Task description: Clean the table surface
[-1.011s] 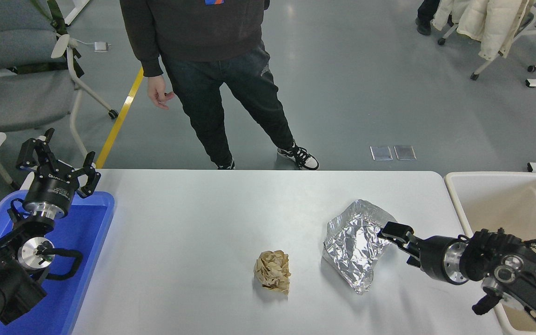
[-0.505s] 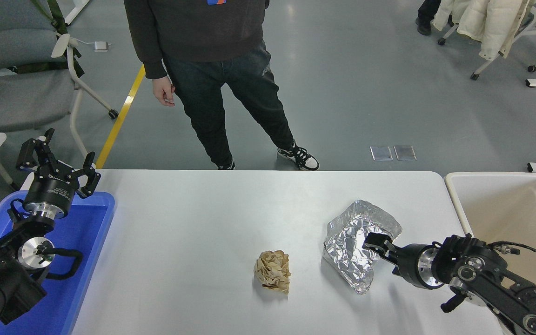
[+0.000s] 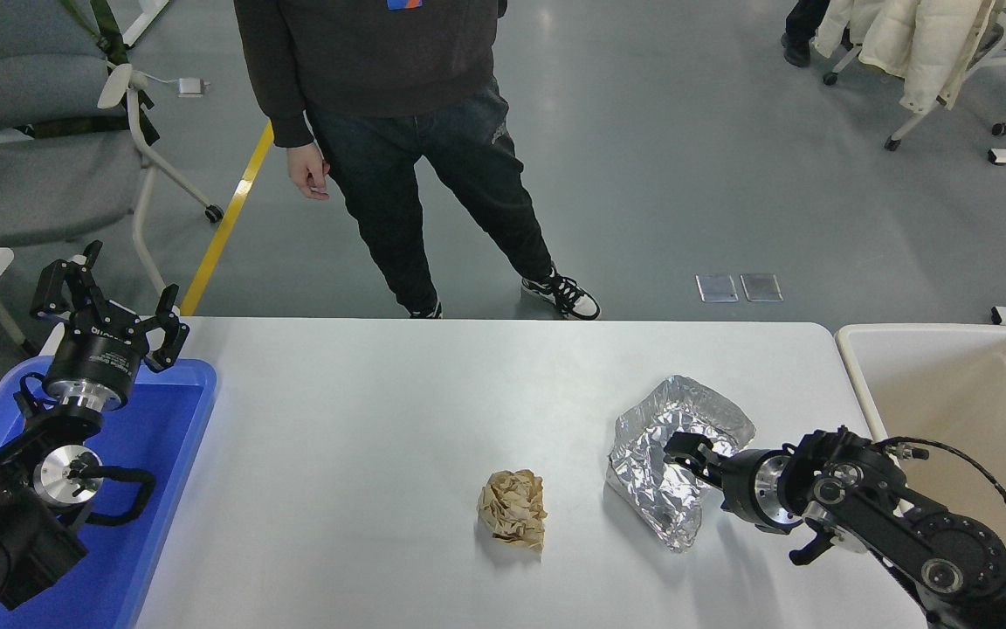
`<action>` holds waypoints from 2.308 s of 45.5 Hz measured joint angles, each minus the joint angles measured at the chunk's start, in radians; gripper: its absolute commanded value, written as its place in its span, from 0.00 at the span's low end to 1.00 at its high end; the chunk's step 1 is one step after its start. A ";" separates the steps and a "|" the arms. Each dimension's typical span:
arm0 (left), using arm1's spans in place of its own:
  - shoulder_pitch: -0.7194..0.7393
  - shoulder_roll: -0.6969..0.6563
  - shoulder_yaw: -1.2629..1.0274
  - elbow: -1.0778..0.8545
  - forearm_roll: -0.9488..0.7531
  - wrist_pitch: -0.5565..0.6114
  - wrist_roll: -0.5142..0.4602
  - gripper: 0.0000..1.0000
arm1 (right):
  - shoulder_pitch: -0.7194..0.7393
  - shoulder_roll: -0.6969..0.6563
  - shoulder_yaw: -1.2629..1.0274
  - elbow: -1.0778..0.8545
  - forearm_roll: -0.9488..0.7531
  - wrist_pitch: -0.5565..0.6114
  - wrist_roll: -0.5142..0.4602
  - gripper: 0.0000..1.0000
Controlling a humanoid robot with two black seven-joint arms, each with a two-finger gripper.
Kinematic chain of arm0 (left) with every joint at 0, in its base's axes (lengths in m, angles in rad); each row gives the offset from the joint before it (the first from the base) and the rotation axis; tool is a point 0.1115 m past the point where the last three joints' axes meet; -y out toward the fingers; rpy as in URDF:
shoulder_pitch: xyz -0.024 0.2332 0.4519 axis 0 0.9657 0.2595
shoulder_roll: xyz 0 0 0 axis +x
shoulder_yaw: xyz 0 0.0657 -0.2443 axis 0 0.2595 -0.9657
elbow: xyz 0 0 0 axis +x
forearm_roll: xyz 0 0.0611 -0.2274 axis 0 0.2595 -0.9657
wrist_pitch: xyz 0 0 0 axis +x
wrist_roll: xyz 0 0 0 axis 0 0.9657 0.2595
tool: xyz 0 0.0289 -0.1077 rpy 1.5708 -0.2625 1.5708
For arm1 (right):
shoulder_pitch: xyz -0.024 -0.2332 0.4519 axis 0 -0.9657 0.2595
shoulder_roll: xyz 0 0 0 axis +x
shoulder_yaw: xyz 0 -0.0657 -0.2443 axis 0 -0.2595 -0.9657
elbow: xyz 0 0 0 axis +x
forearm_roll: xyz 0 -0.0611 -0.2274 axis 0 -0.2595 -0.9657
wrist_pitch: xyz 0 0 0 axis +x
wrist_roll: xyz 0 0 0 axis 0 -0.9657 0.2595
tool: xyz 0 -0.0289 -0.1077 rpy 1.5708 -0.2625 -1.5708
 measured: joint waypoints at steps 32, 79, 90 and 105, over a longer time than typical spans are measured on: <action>0.000 0.000 0.000 0.000 0.000 0.000 0.000 1.00 | 0.019 -0.001 -0.035 -0.021 -0.030 -0.006 0.003 0.00; 0.000 0.000 0.000 0.000 0.000 0.000 0.000 1.00 | 0.062 -0.553 0.160 0.438 0.467 0.128 -0.080 0.00; 0.000 0.000 0.000 0.000 0.000 0.000 0.000 1.00 | 0.095 -0.629 0.223 0.449 0.533 0.168 -0.086 0.00; 0.000 0.000 0.000 0.000 0.000 0.000 0.000 1.00 | 0.106 -0.730 0.282 0.377 0.557 0.182 -0.083 0.00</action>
